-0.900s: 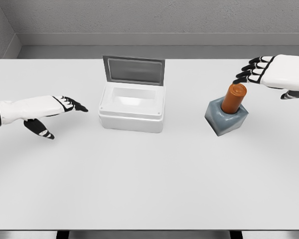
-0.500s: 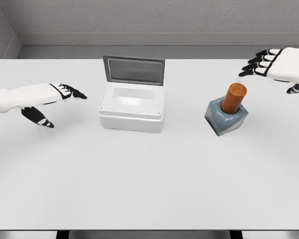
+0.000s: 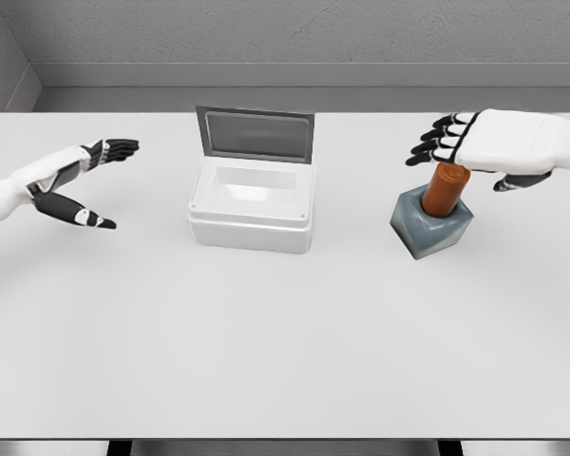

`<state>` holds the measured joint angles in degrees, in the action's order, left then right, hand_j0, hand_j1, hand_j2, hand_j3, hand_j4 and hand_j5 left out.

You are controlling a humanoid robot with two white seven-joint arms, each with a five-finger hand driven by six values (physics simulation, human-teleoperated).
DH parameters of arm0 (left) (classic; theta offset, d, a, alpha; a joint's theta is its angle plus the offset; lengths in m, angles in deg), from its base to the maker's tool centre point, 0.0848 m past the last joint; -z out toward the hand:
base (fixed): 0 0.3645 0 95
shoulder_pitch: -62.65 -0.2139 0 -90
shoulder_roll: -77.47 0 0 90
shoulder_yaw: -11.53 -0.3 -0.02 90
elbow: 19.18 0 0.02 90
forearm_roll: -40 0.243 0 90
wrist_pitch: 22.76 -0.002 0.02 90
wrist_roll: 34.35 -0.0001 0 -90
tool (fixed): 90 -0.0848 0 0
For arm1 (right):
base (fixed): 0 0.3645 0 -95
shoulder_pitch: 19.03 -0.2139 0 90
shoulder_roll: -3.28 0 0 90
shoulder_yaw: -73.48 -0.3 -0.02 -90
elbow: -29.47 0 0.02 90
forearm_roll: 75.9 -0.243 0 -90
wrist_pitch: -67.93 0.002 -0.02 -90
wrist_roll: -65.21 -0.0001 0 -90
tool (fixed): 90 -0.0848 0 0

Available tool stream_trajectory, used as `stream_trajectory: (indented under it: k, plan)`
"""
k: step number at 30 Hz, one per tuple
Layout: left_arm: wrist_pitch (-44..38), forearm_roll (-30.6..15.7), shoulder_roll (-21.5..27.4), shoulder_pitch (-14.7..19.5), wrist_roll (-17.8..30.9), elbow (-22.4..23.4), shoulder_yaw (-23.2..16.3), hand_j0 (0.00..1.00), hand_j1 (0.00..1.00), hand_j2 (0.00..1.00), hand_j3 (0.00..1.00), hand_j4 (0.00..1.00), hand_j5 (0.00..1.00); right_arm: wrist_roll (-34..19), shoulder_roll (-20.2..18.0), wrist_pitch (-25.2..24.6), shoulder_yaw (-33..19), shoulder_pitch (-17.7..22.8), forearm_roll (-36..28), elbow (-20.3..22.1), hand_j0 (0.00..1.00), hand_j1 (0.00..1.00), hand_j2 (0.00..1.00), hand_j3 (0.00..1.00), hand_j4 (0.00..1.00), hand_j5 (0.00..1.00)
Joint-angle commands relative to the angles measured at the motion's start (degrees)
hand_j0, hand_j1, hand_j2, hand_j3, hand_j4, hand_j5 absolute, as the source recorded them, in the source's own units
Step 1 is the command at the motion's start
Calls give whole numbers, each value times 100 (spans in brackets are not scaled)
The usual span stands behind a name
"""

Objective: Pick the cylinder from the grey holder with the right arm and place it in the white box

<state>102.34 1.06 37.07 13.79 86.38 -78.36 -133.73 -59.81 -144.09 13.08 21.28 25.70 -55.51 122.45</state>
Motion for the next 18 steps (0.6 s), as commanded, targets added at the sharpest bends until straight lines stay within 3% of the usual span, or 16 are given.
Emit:
stream_trajectory:
  k: [1, 18]
  plan:
    - [-10, -167, -56, 0, 12, 11, -2, 100, 100, 100, 100, 100, 100, 3, 33, -15, 96, 0, -8, -42, 100, 100, 100, 100, 100, 100]
    - [-10, -158, -161, -35, 267, 170, -2, 100, 100, 100, 100, 100, 100, 3, 332, -15, 298, -18, 264, -508, 100, 100, 100, 100, 100, 100]
